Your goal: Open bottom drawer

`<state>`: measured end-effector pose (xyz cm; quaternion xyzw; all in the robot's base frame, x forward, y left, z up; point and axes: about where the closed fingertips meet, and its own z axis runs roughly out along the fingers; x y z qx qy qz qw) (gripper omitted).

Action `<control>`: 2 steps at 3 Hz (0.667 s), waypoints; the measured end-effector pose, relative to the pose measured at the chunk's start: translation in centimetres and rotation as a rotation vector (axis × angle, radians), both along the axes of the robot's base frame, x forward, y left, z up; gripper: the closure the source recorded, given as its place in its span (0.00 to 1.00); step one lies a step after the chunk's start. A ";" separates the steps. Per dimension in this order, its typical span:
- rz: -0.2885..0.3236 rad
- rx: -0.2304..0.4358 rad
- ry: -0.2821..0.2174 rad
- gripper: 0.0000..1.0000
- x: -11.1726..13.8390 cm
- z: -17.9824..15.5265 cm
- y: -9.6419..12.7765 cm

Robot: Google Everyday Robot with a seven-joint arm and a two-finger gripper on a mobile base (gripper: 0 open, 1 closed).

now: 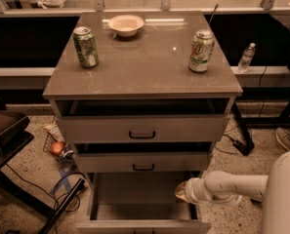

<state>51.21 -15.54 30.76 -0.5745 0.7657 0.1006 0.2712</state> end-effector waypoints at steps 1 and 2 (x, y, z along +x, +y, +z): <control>-0.005 -0.005 0.001 1.00 0.3 -0.3 0.0; -0.005 -0.010 0.032 1.00 1.1 -2.6 0.9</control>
Offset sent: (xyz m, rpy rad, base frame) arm 0.0223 0.0154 -0.0520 -0.0191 0.0663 -0.0110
